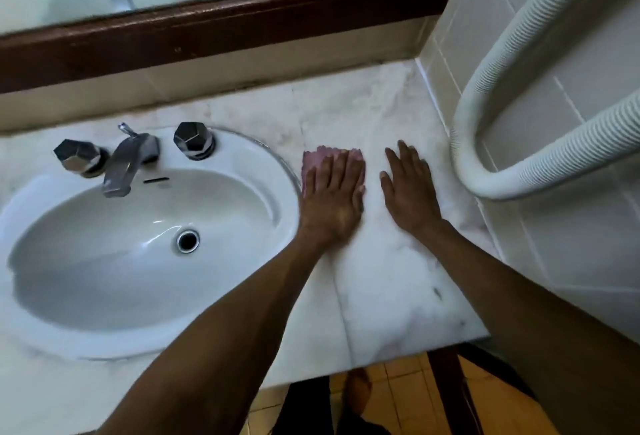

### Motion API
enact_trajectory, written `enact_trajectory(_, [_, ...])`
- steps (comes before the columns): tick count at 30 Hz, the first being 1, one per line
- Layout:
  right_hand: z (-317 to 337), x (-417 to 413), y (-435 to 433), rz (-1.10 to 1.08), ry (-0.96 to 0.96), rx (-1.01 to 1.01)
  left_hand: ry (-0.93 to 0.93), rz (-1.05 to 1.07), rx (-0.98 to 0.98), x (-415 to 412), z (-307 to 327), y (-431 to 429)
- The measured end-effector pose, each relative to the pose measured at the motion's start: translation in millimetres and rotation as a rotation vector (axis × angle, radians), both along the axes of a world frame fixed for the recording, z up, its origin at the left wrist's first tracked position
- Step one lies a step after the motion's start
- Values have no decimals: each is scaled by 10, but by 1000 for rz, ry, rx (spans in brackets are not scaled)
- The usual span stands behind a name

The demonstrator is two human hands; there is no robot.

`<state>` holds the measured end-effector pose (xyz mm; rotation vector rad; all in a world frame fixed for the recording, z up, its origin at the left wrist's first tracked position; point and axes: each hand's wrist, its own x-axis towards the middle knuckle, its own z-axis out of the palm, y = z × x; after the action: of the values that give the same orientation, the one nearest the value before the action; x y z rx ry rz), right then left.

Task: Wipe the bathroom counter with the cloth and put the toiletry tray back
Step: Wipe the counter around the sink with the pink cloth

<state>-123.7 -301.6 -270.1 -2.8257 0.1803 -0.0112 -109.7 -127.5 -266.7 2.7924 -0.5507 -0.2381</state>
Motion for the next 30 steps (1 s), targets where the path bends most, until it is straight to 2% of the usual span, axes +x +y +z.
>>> enact_trajectory(8, [139, -1108, 16, 49, 78, 18, 77, -100, 50, -1195, 63, 390])
enact_trajectory(11, [292, -1276, 81, 62, 145, 46, 86, -160, 72, -1525, 105, 685])
enact_trajectory(14, [464, -1365, 221, 136, 134, 95, 59, -182, 96, -1816, 151, 1029])
enact_trajectory(26, [877, -1430, 1880, 476, 28, 245, 37, -78, 107, -2596, 228, 2244])
enact_trajectory(30, [886, -1403, 2535, 543, 90, 244, 50, -18, 98, -2812, 175, 2849])
